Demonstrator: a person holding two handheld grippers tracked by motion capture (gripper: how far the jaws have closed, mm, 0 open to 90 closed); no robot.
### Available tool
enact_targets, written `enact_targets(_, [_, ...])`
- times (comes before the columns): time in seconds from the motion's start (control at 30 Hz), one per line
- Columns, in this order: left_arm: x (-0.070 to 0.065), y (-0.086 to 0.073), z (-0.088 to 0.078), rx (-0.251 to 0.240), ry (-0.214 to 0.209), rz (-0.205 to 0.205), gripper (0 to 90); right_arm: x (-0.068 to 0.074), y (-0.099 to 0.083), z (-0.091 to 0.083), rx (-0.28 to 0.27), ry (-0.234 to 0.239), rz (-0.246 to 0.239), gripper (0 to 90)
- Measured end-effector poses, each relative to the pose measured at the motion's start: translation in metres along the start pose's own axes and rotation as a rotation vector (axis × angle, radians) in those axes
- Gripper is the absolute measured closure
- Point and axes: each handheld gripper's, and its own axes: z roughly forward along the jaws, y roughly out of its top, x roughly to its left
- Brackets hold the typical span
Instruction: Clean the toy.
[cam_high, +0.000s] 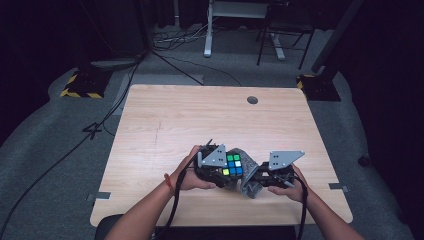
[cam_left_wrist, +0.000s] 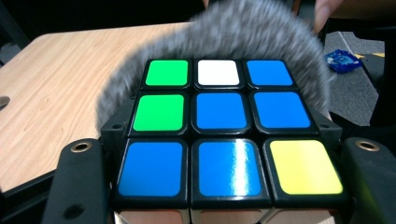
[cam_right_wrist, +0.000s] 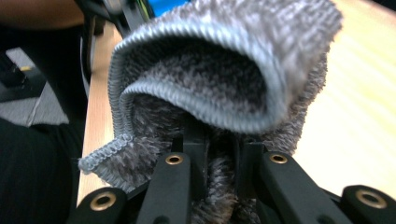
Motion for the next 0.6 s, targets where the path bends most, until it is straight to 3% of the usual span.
enact_targets(0.2, [-0.003,-0.003,0.01,0.081,0.021,0.033,32.7,0.002,0.003,-0.003,-0.039,-0.017,-0.012,79.7])
enact_targets(0.37, [-0.003,-0.003,0.012,0.093,0.012,0.022,30.7,0.002,0.005,-0.004,-0.061,-0.025,-0.012,79.8])
enact_targets(0.47, [-0.01,-0.002,0.021,0.152,0.015,0.074,32.9,0.005,0.009,-0.004,-0.089,0.0,-0.027,79.8])
enact_targets(0.6, [-0.011,-0.003,0.023,0.177,0.03,0.091,33.2,0.008,0.012,-0.002,-0.067,-0.013,-0.043,79.9])
